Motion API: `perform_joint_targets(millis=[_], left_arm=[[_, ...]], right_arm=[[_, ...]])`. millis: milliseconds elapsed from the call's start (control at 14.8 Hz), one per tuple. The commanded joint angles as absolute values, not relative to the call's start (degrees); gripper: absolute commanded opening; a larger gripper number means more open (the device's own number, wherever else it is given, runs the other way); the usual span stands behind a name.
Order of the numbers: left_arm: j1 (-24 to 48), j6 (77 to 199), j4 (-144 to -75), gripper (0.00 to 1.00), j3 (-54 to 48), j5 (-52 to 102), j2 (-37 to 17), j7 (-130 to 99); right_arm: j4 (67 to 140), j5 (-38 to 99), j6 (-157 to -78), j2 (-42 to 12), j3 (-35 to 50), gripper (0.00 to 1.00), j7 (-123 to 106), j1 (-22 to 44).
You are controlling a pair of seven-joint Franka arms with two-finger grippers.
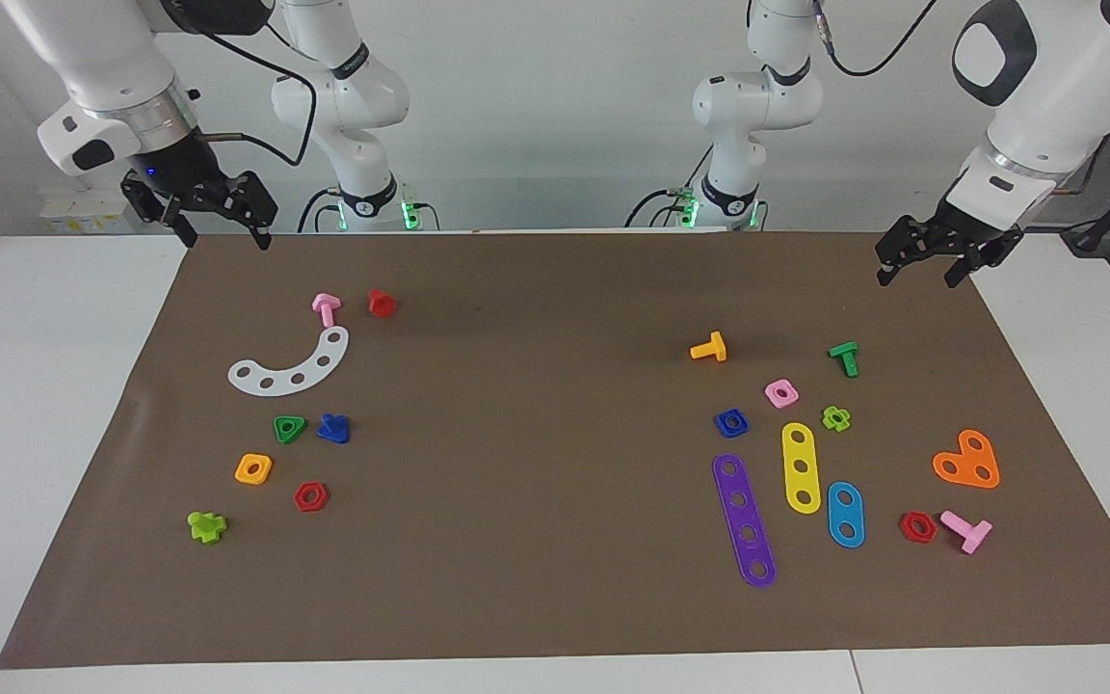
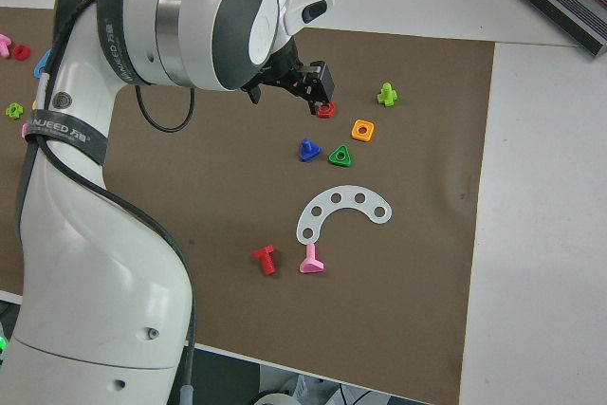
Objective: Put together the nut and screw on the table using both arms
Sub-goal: 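Reach the right gripper toward the small blue nut near the red nut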
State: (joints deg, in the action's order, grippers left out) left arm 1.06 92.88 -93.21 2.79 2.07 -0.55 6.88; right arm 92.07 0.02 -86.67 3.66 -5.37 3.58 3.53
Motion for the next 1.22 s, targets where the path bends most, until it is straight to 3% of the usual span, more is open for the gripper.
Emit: perform_joint_targets(millis=[0,339,678,814,949,1153], left_arm=[[1.76,94.04,-95.19,1.0,3.16,0.79,1.14,6.42],[1.76,94.04,-94.92,1.0,3.16,0.79,1.05,6.42],[1.67,94.13,-94.92,1.0,3.16,0.79,0.97,6.42],[1.76,94.13,-94.92,1.0,3.16,0.79,0.97,6.42],[1.84,93.69,-94.92,1.0,3.16,0.79,1.05,6.42],[1.85,93.87,-94.75,1.0,3.16,0.79,0.97,6.42]], right_arm=[[92.81,-1.05,-87.45,4.48,-4.92,1.0,2.55,3.25],[97.71,-1.14,-90.42,6.67,-4.92,1.0,2.55,3.25],[97.56,-1.14,-91.23,6.5,-4.92,1.0,2.37,3.25],[98.69,-0.27,-96.73,4.5,-4.75,1.0,2.46,3.43],[103.86,-0.09,-108.84,1.6,-4.66,1.0,2.64,6.57],[104.94,0.0,-116.79,-6.57,-4.57,1.0,-0.07,7.82]])
